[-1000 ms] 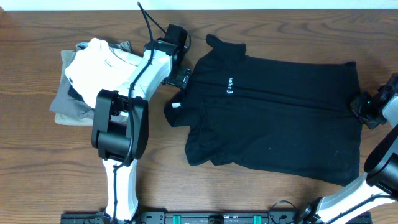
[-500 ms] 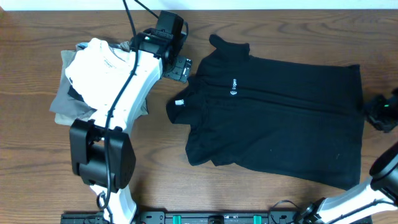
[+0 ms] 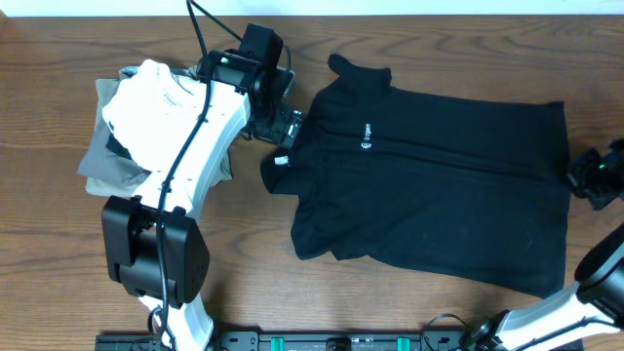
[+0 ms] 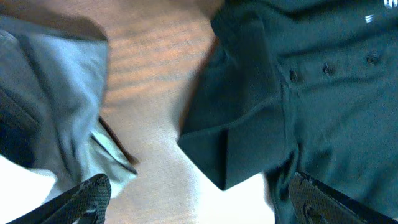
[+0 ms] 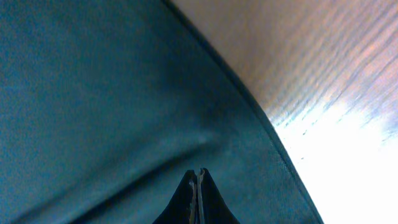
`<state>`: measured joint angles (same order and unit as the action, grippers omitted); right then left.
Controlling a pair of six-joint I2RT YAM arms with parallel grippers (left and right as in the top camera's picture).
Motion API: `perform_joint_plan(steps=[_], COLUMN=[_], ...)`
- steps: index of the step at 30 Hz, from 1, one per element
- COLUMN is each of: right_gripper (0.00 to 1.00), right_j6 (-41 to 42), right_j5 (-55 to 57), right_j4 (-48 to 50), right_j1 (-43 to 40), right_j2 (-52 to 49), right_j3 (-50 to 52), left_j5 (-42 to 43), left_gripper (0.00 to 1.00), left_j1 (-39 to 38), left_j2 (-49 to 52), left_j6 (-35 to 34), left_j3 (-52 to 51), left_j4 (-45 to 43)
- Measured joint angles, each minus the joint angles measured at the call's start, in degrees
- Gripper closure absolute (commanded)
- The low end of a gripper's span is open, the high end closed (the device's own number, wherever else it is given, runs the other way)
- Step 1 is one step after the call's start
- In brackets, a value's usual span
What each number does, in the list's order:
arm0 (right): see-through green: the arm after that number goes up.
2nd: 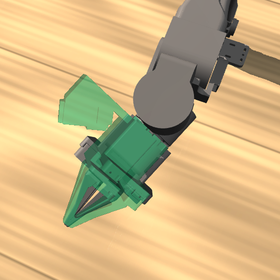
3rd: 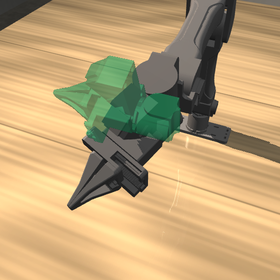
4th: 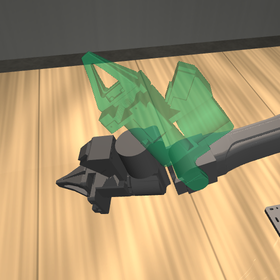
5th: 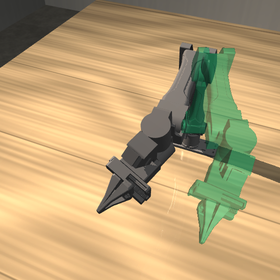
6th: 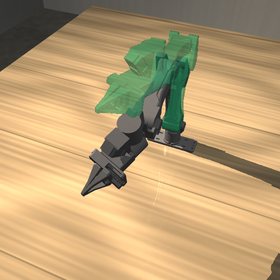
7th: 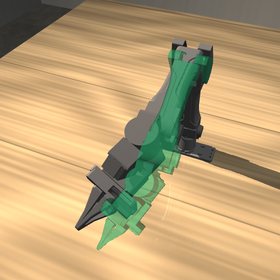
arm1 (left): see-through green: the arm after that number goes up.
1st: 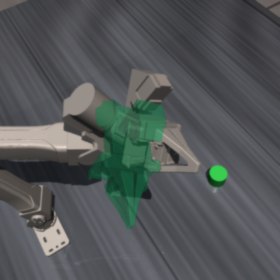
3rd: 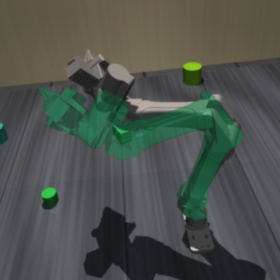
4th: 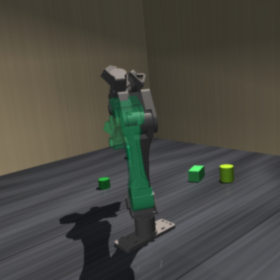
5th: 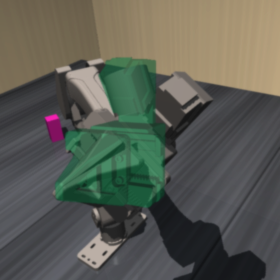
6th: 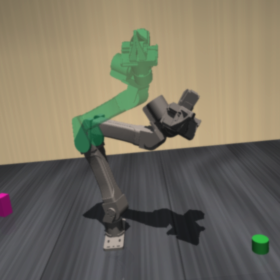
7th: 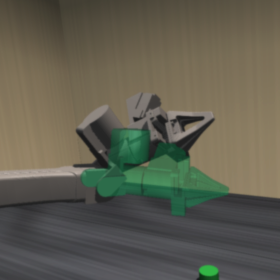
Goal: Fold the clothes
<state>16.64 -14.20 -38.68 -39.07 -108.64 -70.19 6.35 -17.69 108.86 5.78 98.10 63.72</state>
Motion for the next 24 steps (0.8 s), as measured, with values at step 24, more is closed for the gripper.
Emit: perform_joint_plan(steps=[24], right_gripper=[0.99], right_j6=[-7.1], right_j5=[-9.0], right_j4=[-4.7], right_j1=[-2.8], right_j2=[-3.6], right_j3=[0.0], left_j5=[5.7], left_gripper=[0.06], left_j1=[0.0], left_j2=[0.0], left_j6=[0.0], left_j3=[-7.9], left_j4=[2.6])
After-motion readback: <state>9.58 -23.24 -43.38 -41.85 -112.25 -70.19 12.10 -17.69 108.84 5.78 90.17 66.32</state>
